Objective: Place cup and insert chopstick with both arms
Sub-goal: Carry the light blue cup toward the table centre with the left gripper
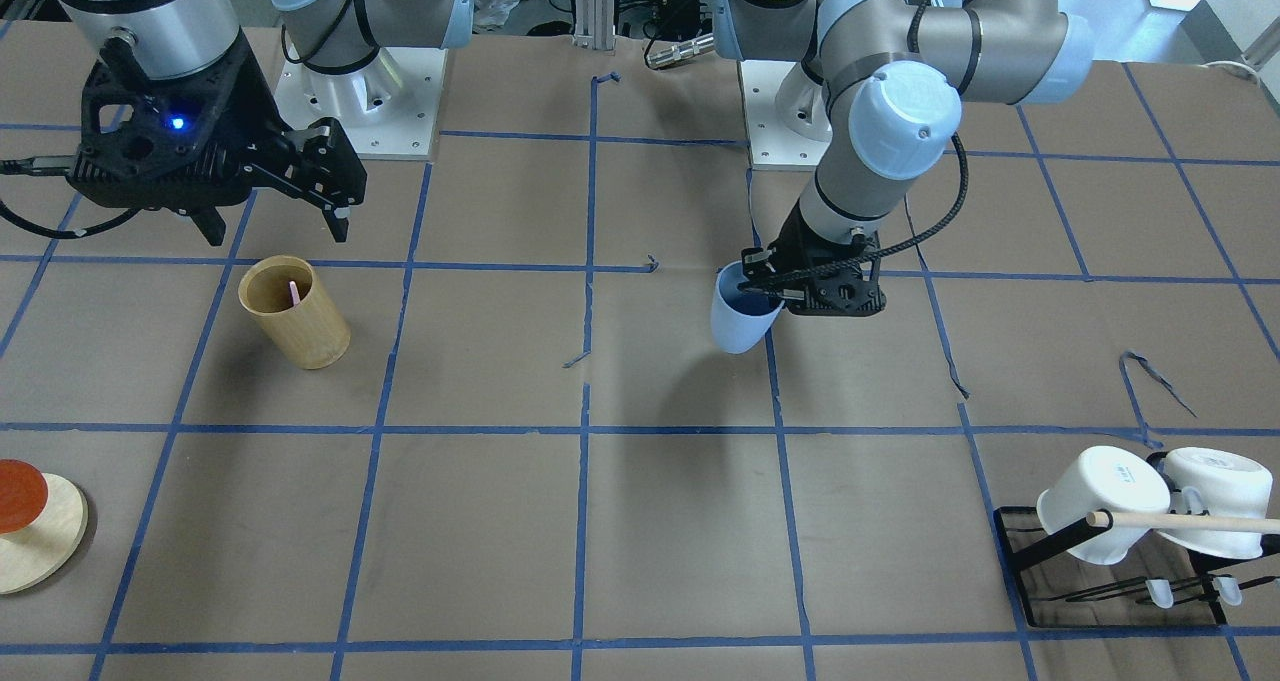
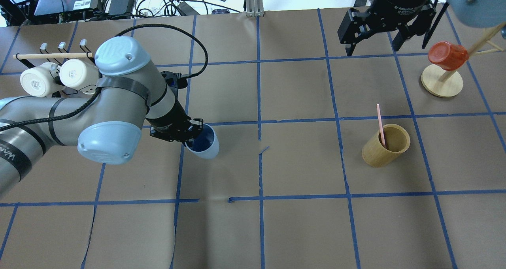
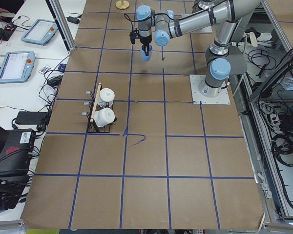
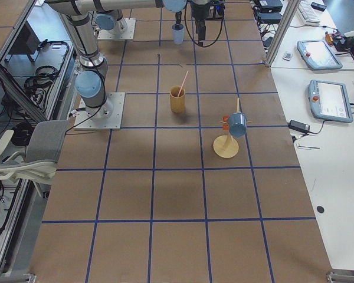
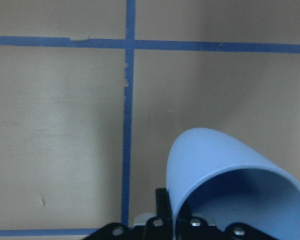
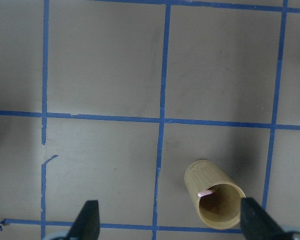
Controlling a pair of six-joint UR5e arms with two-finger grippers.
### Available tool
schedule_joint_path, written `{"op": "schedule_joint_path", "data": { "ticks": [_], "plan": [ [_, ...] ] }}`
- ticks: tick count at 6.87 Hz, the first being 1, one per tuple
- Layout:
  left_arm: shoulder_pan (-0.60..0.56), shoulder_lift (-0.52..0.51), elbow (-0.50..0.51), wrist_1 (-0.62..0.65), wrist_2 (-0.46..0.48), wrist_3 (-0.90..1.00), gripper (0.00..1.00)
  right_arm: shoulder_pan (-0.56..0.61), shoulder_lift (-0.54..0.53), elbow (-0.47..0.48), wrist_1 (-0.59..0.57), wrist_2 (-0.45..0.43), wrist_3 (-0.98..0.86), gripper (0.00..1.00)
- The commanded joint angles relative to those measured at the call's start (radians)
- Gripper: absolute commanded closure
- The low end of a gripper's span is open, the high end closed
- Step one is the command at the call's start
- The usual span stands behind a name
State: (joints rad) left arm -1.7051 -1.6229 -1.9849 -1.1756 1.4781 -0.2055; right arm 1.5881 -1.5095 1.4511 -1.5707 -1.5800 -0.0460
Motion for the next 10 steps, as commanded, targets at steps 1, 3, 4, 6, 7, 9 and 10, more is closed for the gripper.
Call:
{"op": "schedule_joint_path", "data": {
  "ticks": [1, 3, 4, 6, 7, 9, 10],
  "plan": [
    [-0.152, -0.024, 0.017, 0.036, -0.004, -0.199, 1.0, -0.002, 0.0, 0.0, 0.001, 0.0, 0.0, 0.0],
    [-0.232, -0.046, -0.004, 0.073, 0.004, -0.293, 1.0, -0.002, 0.0, 0.0, 0.003, 0.002, -0.006, 0.0],
    [-0.249, -0.052, -0.008, 0.112, -0.007, -0.348, 1.0, -0.002, 0.0, 0.0, 0.003, 0.0, -0.006, 0.0],
    [-0.265, -0.078, -0.015, 0.16, -0.018, -0.378, 1.0, -0.003, 0.0, 0.0, -0.002, 0.002, -0.006, 0.0],
    [-0.265, -0.086, -0.018, 0.162, 0.008, -0.368, 1.0, -0.007, 0.002, 0.002, -0.003, 0.002, -0.011, 0.0],
    [-0.266, -0.098, -0.032, 0.175, -0.002, -0.385, 1.0, -0.087, 0.015, 0.005, 0.02, 0.119, -0.053, 0.0],
    [-0.266, -0.112, -0.034, 0.177, -0.025, -0.394, 1.0, -0.161, 0.006, 0.038, 0.021, 0.212, -0.212, 0.0]
  ]
}}
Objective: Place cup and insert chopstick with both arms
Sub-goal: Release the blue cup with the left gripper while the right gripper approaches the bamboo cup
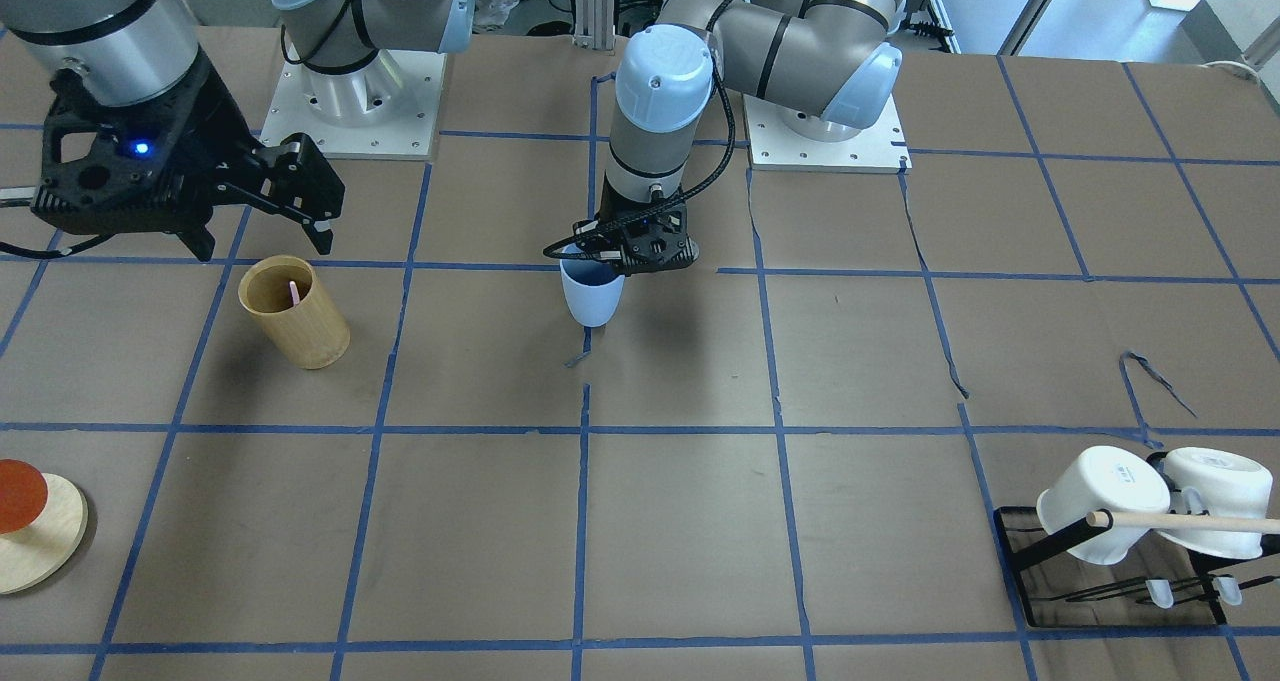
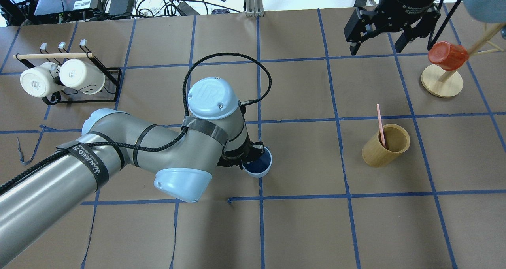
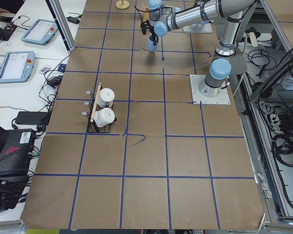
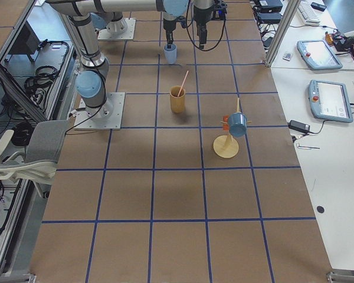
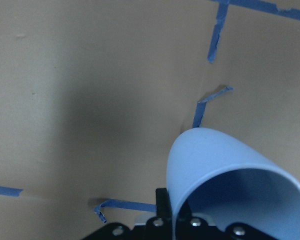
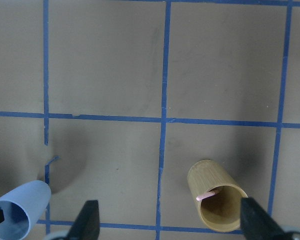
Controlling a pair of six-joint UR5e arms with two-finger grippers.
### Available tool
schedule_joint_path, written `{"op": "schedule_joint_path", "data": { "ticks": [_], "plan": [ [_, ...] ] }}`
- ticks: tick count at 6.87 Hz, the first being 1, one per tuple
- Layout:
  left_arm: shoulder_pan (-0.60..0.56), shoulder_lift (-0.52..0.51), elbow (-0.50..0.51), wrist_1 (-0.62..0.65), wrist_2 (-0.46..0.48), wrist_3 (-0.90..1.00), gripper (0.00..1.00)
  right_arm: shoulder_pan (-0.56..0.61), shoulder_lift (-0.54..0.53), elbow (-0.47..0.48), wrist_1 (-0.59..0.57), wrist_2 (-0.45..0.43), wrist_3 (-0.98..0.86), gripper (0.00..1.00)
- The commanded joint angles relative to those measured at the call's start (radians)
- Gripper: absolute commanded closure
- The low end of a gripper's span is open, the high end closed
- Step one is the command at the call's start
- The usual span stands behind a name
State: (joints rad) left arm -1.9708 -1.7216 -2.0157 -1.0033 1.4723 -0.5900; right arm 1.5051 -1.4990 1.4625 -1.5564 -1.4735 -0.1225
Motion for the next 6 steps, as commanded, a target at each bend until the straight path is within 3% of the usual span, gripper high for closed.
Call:
{"op": "schedule_joint_path", "data": {
  "ticks": [1, 2, 3, 4, 6],
  "plan": [
    [0.0, -0.021, -0.002, 0.003, -0.024, -0.011, 1.0, -0.109, -0.01, 0.06, 0.001, 0.12, -0.266, 0.01],
    [0.0, -0.021, -0.003, 0.0, -0.02, -0.008, 0.96, -0.117, -0.012, 0.096, -0.011, 0.124, -0.431, 0.07],
    [0.0, -0.027, 0.0, 0.0, -0.011, 0.007, 0.56, -0.138, -0.012, 0.136, -0.043, 0.124, -0.609, 0.08],
    [0.001, -0.026, 0.011, 0.006, -0.012, 0.009, 0.31, -0.155, -0.017, 0.194, -0.116, 0.122, -0.703, 0.08],
    [0.036, 0.0, 0.134, -0.018, -0.017, -0.001, 0.1, -0.18, -0.064, 0.353, -0.261, 0.23, -0.714, 0.08]
  ]
}}
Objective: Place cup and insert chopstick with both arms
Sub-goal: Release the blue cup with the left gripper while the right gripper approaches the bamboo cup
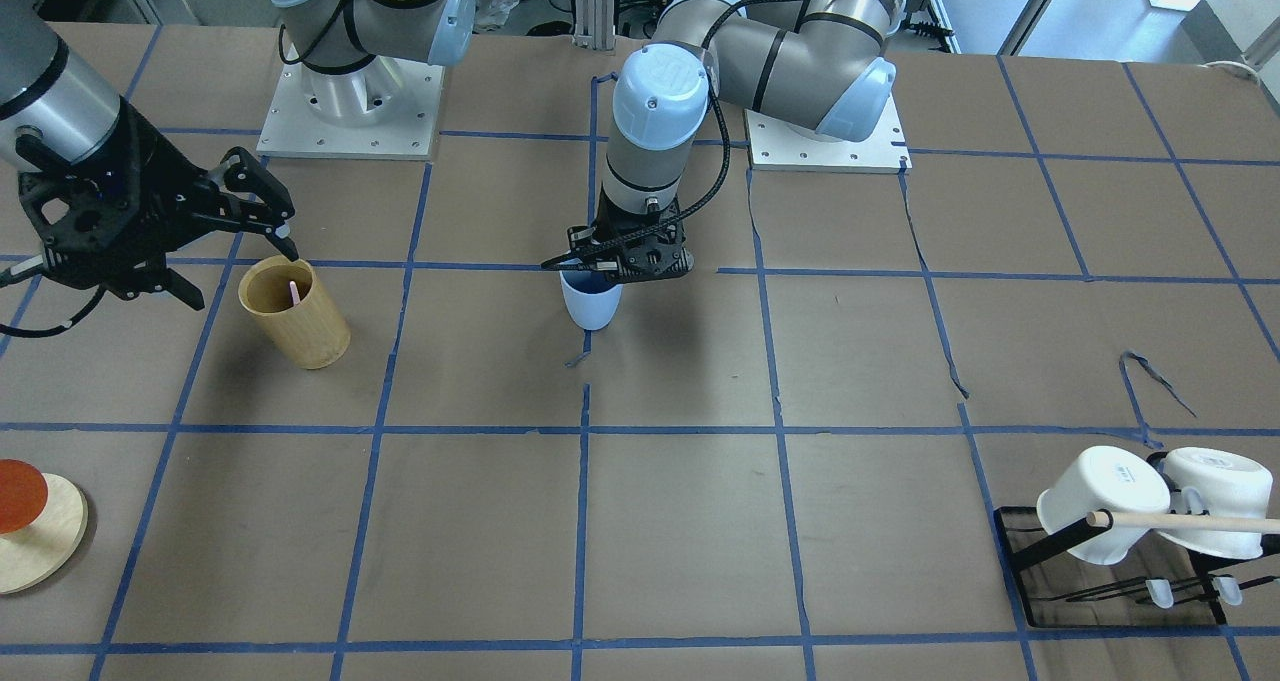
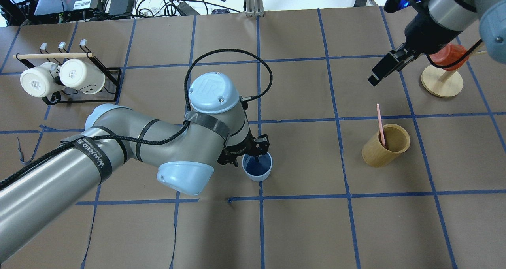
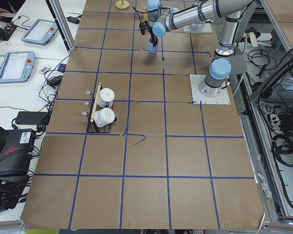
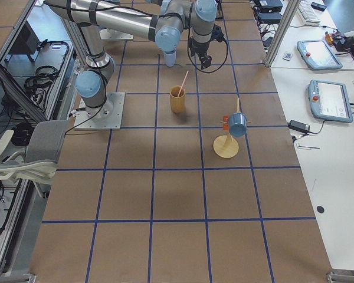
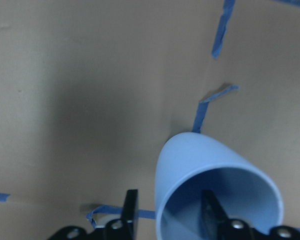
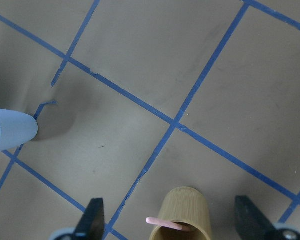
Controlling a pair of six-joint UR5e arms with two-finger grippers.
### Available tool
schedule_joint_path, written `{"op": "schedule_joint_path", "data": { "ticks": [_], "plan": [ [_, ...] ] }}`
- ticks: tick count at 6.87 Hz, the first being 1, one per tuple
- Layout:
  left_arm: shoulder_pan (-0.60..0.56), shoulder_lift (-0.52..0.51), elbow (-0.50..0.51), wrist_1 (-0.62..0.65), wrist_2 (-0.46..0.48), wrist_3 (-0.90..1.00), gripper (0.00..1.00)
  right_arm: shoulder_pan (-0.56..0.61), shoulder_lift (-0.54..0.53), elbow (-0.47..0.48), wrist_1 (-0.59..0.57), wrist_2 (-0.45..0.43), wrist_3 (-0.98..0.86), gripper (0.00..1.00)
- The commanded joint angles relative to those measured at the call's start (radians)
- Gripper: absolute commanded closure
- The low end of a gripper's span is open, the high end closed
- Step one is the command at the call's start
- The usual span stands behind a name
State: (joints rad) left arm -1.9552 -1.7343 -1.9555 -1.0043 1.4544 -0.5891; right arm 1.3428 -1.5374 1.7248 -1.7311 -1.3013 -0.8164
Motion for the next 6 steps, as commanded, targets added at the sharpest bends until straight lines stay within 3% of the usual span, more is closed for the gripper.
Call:
{"op": "schedule_joint_path", "data": {
  "ticks": [1, 3, 4, 6],
  "plan": [
    [0.063, 0.028, 0.184, -0.128, 0.006, 0.041, 0.07, -0.017, -0.053, 0.125, -0.073, 0.057, -0.023, 0.09],
    [0.259, 0.036, 0.385, -0.351, 0.008, 0.438, 0.07, -0.017, -0.075, 0.151, -0.056, 0.045, -0.059, 0.24],
    [0.328, 0.047, 0.42, -0.4, 0.008, 0.569, 0.07, -0.017, -0.078, 0.159, -0.054, 0.037, -0.067, 0.35],
    [0.323, 0.131, 0.403, -0.442, 0.101, 0.594, 0.08, -0.022, -0.073, 0.168, -0.094, -0.028, -0.064, 0.4]
  ]
}}
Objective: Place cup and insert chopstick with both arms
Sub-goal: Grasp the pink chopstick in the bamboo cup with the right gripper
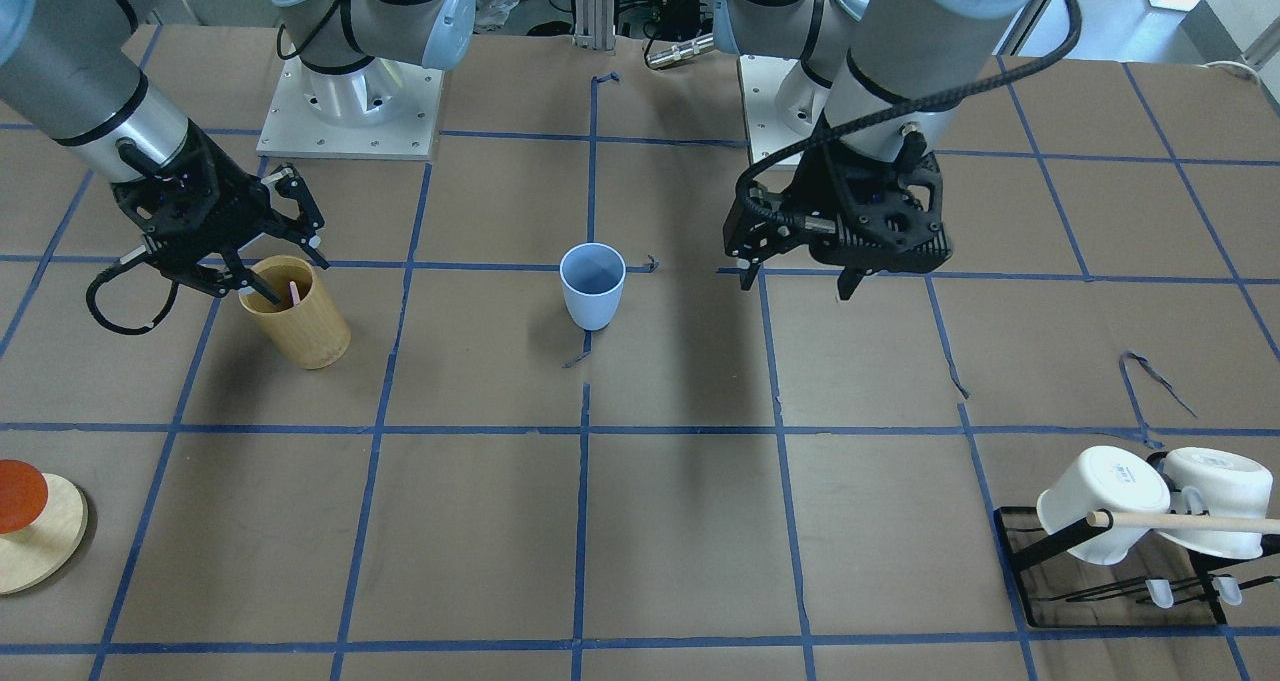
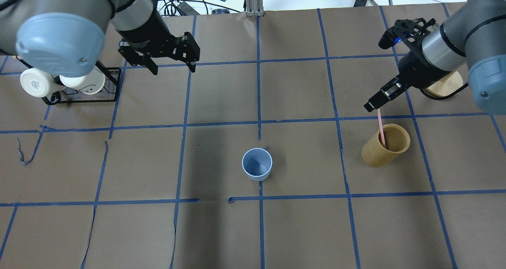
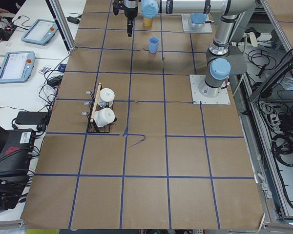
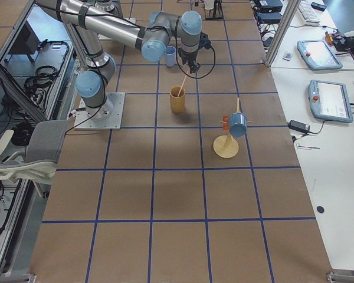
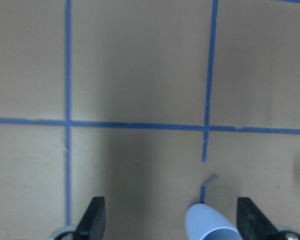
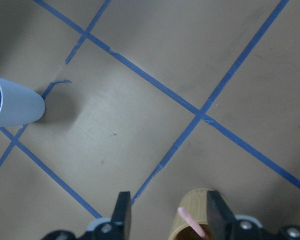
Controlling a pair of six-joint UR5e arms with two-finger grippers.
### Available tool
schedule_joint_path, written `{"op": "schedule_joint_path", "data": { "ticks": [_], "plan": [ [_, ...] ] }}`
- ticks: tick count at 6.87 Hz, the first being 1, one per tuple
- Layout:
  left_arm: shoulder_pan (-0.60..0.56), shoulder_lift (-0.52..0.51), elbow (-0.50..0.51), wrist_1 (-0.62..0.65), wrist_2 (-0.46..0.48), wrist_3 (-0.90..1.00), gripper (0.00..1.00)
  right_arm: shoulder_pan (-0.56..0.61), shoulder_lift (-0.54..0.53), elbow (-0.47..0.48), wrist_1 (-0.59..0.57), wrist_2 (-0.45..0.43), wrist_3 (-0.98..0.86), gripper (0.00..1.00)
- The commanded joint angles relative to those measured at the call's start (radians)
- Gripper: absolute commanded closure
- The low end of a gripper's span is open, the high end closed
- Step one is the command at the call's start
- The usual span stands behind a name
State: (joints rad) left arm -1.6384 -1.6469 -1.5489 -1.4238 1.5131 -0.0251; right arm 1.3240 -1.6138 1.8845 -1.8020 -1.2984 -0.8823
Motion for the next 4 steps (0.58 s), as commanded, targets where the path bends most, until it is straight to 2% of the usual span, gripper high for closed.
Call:
{"op": "schedule_joint_path", "data": {
  "ticks": [1, 2, 3, 4],
  "plan": [
    [0.009, 0.044, -0.029, -0.021, -0.008, 0.042, 0.08, -0.014, 0.005, 0.03, -0.043, -0.032, 0.009, 0.44],
    [0.031, 0.05, -0.036, -0.017, 0.022, 0.156, 0.08, -0.015, 0.005, 0.031, -0.051, -0.032, 0.014, 0.52],
    [0.032, 0.055, -0.039, -0.024, 0.032, 0.171, 0.08, -0.014, 0.003, 0.031, -0.051, -0.021, 0.019, 0.57],
    [0.028, 0.059, -0.04, -0.023, 0.032, 0.171, 0.0, -0.014, 0.005, 0.035, -0.053, -0.018, 0.019, 0.65]
  ]
}}
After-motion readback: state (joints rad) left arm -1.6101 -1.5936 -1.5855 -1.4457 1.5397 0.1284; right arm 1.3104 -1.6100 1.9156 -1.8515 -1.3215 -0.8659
